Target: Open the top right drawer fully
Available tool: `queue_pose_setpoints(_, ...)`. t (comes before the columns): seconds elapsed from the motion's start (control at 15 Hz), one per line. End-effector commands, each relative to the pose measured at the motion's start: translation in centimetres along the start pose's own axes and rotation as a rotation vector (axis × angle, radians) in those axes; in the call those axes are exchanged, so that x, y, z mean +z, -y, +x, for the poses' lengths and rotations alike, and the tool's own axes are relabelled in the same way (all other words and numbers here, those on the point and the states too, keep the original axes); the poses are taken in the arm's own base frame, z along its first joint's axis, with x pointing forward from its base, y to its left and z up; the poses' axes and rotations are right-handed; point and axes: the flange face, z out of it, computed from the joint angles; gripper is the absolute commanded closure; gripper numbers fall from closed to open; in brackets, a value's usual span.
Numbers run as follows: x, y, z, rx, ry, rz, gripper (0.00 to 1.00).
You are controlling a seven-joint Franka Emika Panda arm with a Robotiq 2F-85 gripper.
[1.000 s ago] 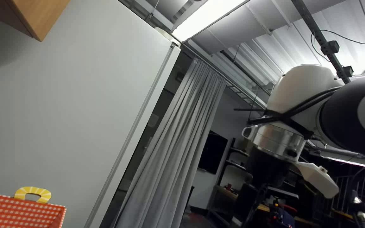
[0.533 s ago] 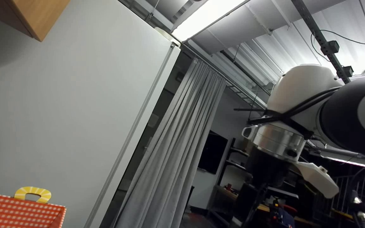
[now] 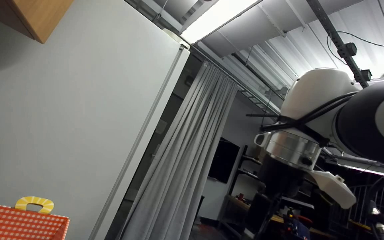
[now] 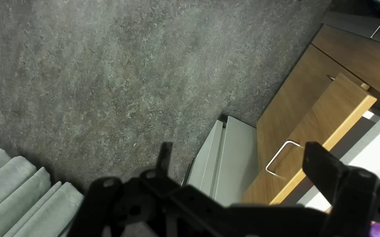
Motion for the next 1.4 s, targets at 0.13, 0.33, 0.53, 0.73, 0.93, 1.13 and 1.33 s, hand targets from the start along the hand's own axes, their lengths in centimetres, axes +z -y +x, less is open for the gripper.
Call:
queue_pose_setpoints(0.13, 2.3, -0.1, 0.8, 0.008, 0.060, 0.028, 0.00)
queue_pose_setpoints(0.33, 4.9, -0.2, 1.6, 0.018, 0.113, 0.040, 0.00)
queue_pose_setpoints(0.53, 7.9, -0.2, 2.3, 0.037, 0.161, 0.056, 0.00)
queue_pose_setpoints(0.73, 11.9, -0.3, 3.0, 0.109, 0.185, 0.086, 0.00)
queue_pose_setpoints(0.93, 16.5, 0.2, 3.8, 0.175, 0.220, 0.114, 0.00)
queue_pose_setpoints(1.13, 20.4, 1.4, 5.5, 0.214, 0.234, 0.137, 0.00)
queue_pose_setpoints(1.33, 23.2, 2.2, 7.3, 0.245, 0.236, 0.160, 0.00)
